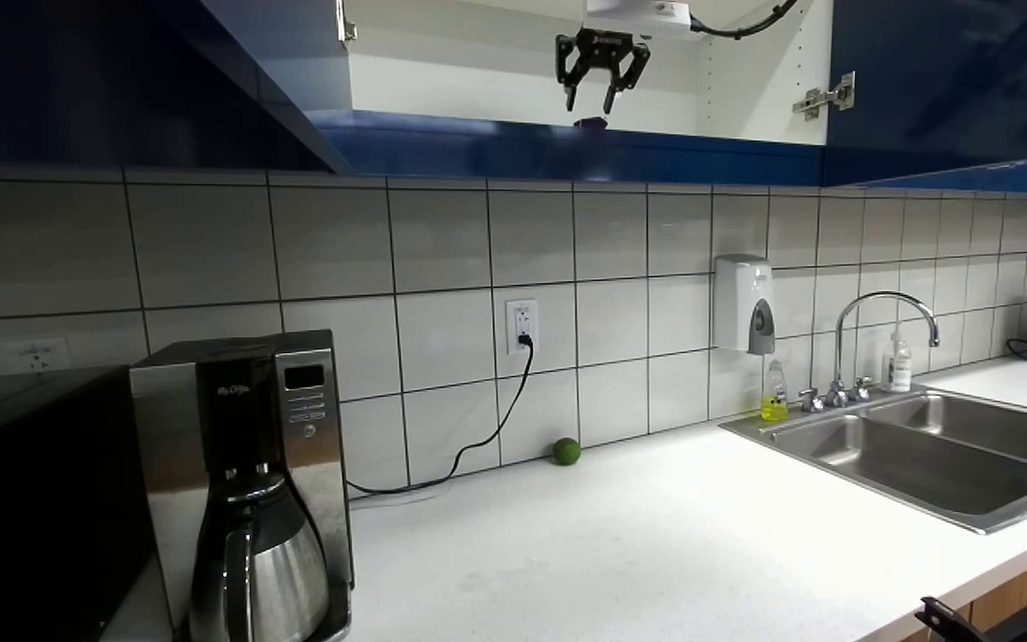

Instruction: Put the purple pack inside the cabinet

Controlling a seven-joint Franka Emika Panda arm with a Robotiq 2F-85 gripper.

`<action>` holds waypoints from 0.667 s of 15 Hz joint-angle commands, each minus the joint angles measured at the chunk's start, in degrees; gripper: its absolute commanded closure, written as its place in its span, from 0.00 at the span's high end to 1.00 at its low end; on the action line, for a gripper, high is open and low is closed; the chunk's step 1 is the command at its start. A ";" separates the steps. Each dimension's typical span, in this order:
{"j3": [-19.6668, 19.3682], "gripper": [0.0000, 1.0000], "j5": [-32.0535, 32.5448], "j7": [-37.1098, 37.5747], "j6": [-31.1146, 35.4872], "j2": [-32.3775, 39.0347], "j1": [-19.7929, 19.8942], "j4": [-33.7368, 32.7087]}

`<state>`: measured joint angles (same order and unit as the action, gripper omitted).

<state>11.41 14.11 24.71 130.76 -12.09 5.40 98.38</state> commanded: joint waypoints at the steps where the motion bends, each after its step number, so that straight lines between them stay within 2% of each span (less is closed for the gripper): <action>1: -1.25 0.96 1.21 1.09 -2.06 1.12 -1.67 -2.21; 2: -1.47 1.00 1.02 0.91 -1.82 0.48 -1.88 -1.34; 7: -2.42 1.00 0.52 0.84 -0.48 -3.68 -2.66 3.56; 10: -2.80 1.00 -0.35 0.03 1.47 -8.50 -3.00 9.14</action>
<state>9.63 14.18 24.72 130.73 -14.80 3.41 101.25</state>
